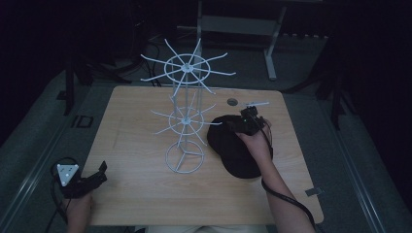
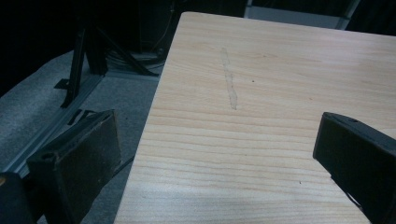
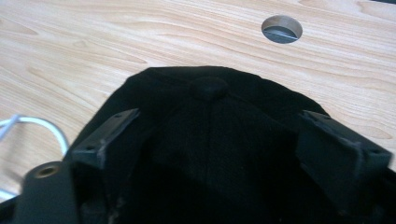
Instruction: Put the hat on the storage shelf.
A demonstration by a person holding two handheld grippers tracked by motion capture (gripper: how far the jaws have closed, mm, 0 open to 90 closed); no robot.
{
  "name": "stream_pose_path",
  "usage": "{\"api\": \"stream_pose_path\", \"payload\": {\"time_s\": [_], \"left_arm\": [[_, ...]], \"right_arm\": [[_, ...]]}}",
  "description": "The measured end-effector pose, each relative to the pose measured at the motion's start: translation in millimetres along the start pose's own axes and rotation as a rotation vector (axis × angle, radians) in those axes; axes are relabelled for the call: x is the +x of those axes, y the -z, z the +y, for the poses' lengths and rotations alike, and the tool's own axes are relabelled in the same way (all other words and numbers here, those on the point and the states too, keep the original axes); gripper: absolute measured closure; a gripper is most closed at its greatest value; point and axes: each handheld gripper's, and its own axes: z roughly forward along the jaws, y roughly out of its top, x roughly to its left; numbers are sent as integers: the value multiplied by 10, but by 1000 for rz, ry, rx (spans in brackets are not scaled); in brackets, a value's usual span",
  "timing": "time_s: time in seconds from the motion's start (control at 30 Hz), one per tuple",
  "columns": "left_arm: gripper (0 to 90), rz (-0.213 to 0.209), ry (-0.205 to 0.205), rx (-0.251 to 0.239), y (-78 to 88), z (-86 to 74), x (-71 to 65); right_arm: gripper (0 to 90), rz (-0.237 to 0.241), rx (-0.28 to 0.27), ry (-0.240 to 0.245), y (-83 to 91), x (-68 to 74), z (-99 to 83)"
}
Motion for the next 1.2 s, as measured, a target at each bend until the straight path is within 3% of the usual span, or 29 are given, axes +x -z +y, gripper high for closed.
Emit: {"api": "stream_pose_path", "payload": {"time_s": [0.23,0.4,0.5,0.8,1.2], "left_arm": [[14,1,1,0,-1,0,0],[14,2,4,1,-3,1,0],[15,2,6,1,-3,1,2],[15,2,6,1,-3,1,1],[14,1,3,0,-1,0,1]], "right_arm": [[327,-62,53,68,-118,66,-33],[649,-61,95,107,-178,74,-98],[777,-59,89,107,-175,74,-126],[830,-44,-16,87,4,29,-149],[840,-16,-101,70,333,-29,-142]]}}
